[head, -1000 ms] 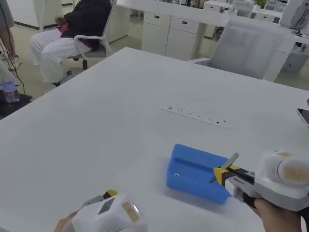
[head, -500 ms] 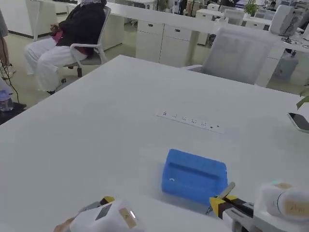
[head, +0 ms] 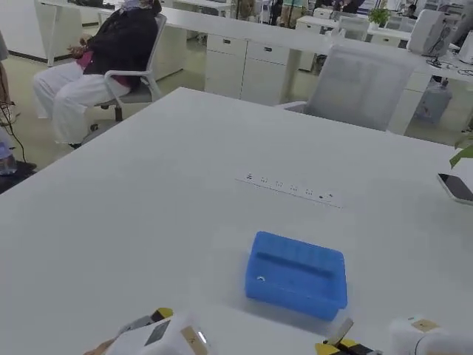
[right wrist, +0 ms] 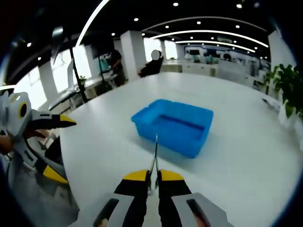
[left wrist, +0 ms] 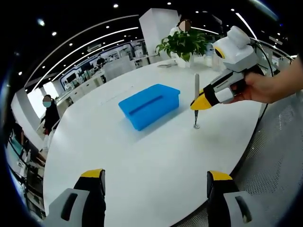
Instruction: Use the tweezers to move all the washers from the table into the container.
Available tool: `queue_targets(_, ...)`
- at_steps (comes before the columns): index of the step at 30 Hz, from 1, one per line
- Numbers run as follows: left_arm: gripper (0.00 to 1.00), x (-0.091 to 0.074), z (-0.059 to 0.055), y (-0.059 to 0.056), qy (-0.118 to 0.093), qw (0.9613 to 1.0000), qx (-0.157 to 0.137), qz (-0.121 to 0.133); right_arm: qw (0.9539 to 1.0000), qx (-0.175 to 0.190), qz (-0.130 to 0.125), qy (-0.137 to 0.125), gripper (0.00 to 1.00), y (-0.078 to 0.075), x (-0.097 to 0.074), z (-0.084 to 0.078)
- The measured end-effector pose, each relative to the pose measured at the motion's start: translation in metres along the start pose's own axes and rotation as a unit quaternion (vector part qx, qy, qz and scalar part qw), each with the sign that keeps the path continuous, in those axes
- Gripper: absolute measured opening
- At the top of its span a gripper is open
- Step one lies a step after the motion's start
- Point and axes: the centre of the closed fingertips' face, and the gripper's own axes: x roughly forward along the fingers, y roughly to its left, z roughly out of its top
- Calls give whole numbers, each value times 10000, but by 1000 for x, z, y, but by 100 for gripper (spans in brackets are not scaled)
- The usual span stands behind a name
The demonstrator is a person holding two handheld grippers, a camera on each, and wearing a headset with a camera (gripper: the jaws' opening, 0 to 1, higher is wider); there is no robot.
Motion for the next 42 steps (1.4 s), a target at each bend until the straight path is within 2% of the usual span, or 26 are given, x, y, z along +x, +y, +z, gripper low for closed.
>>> queue_targets(8,90,1,-1,0,42,10000,15,15,10000,17,-27,-30,4,1,1,-2)
queue_targets(16,90,0,-1,0,49,10000,24,24,9999,-120,-67,-66,3,3,-3,-4)
queue_targets(26,90,0,-2,1,77,10000,22,51,9976,-685,-86,23,3,8,-1,-5)
queue_targets(42,90,1,-3,1,89,9999,43,55,9961,-876,-101,68,3,3,-1,-8)
